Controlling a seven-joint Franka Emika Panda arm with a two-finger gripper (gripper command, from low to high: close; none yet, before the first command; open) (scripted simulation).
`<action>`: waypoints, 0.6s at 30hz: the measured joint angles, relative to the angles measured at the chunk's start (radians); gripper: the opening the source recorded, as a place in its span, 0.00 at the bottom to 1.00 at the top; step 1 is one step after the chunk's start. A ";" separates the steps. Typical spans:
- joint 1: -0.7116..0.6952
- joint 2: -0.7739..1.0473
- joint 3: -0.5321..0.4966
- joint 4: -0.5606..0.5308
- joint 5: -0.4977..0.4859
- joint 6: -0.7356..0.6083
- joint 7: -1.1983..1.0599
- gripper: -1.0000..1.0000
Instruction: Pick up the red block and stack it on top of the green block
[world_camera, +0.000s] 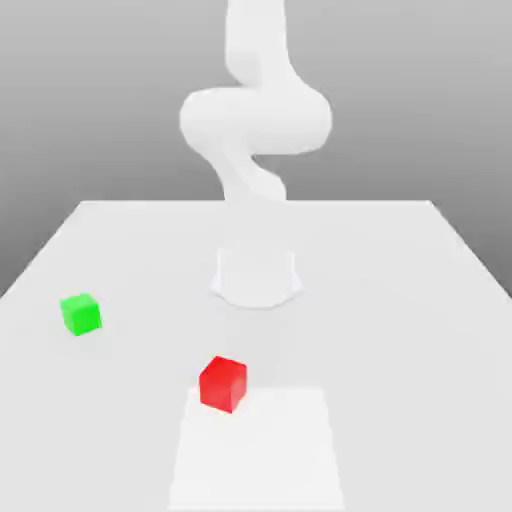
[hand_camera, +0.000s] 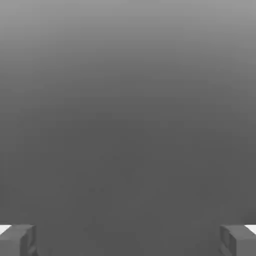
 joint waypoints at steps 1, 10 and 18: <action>-0.007 0.029 0.000 -0.033 0.001 0.024 0.012 0.50; -0.072 0.282 0.006 -0.326 0.007 0.236 0.128 0.50; -0.129 0.648 0.008 -0.569 0.001 0.524 0.246 0.50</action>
